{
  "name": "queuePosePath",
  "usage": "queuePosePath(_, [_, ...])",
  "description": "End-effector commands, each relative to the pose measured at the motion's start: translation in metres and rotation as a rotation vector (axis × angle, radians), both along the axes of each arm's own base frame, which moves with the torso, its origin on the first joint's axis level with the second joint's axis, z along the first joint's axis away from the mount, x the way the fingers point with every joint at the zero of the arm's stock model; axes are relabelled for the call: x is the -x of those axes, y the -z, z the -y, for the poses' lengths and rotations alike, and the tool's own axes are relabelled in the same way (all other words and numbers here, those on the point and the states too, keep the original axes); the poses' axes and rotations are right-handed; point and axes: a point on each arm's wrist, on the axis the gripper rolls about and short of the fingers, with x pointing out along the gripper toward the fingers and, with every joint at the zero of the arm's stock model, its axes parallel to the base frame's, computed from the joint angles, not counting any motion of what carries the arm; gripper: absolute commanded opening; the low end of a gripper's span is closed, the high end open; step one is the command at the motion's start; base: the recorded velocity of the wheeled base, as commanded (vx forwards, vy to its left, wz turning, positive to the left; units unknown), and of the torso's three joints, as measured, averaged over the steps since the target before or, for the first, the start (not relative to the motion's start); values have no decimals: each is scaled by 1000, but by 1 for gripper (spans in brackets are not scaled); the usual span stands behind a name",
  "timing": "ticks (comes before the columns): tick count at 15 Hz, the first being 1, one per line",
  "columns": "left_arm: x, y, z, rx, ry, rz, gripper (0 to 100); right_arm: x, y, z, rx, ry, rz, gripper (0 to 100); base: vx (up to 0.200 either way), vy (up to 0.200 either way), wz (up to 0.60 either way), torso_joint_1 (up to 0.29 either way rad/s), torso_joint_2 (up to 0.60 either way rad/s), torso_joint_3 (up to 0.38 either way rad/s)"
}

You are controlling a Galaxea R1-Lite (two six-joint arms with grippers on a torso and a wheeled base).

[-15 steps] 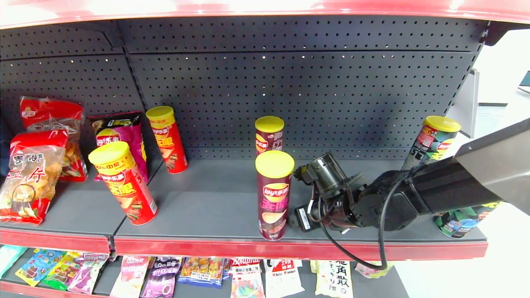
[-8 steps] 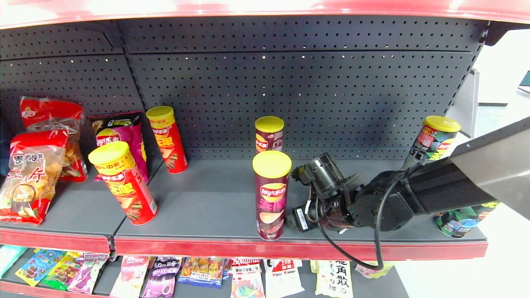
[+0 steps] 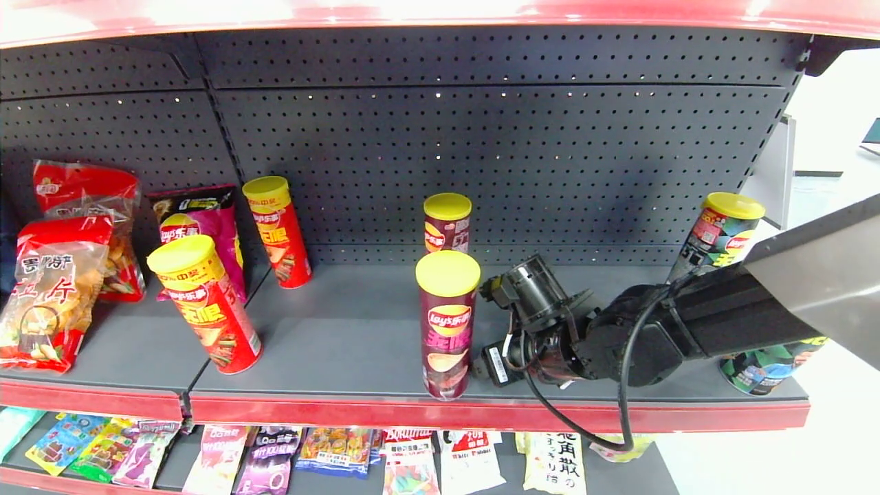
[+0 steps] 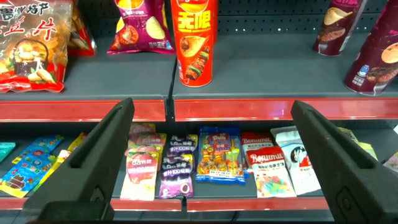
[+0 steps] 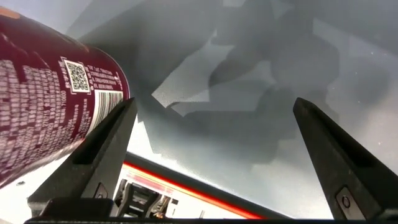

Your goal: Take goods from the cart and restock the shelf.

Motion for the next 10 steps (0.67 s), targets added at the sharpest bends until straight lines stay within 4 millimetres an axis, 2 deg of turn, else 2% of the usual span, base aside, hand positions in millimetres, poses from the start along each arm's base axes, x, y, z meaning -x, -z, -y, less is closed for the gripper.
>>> queuePosePath(1, [0,0,0,0,0,1,100,1,0,-2,0,-6,2,100,0,0,0,0,0,0])
queuePosePath(10, [0,0,0,-1,0,0,100,-2,0,-5,-6,-9,10,100,0,0,0,0,0,0])
